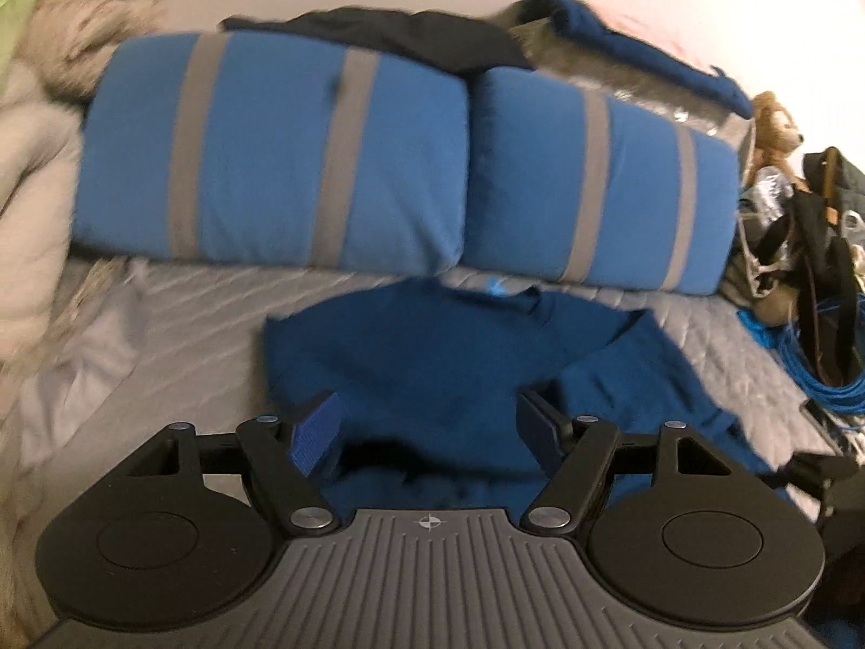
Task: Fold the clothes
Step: 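Lay the sleeve on the sweatshirt body and open the left gripper, then move the right gripper to the other sweatshirt side edge and grasp it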
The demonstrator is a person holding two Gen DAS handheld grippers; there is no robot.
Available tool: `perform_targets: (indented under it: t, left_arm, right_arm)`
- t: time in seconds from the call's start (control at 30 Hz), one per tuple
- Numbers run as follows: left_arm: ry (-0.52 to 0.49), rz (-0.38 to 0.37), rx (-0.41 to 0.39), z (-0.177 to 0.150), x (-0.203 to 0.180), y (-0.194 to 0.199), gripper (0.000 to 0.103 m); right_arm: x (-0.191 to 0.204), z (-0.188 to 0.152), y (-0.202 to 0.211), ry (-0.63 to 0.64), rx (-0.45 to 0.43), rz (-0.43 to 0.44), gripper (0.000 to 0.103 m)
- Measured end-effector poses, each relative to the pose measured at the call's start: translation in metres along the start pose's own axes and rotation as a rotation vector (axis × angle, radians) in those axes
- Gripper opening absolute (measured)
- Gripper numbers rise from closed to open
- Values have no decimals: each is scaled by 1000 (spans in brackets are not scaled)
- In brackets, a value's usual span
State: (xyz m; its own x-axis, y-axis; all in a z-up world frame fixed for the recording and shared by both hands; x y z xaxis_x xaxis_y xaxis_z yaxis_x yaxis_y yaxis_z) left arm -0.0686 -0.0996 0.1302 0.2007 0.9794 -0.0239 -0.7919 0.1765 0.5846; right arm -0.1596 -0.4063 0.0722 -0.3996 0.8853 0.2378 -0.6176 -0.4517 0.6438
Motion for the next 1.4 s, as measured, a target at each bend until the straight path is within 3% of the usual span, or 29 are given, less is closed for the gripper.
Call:
perform_targets:
  t: [0.2,0.37,0.6,0.7,0.83,1.0,1.23,1.4]
  left_arm:
    - [51,-16,49,-34,14,8,71]
    - [55,-48,90,-63,9,3,71]
    - [29,-47,120,-91,-1,-11,71]
    - [11,-17,141,-95,-2,-16,71]
    - [46,-17,141,-100,4,-15,71]
    - [95,-25,151,-102,12,-17,71]
    - [86,-19,159,-101,10,-18,71]
    - [79,-9,160,-101,9,-17,71]
  right_arm:
    - [-4,4,1,-9,8,21,103]
    - [-9,14,5,76,-6,-33,102]
    - [-22,37,-2,291,-4,-147,92]
    - [-25,43,-16,382,28,-165,83]
    - [-25,50,-41,526,82,-192,81]
    - [-25,55,-70,719,172,-195,65]
    - [-15,53,-97,959,270,-169,54]
    - [-11,55,-106,1017,327,-132,24]
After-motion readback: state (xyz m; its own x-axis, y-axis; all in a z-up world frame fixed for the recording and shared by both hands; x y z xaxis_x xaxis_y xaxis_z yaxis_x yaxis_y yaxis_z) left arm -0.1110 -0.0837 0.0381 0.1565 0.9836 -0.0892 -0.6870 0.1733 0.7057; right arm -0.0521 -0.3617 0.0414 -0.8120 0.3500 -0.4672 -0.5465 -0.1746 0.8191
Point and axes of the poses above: each gripper's, at about its wrist camera, not at the fingertips, and y roughly against the way its jaws point, x to its left, z to its top, the point moved 2 cm from there along -y, roughly the way its jaws point, and after that the axes turned 9 degrees about z, right-handed, at the moved point
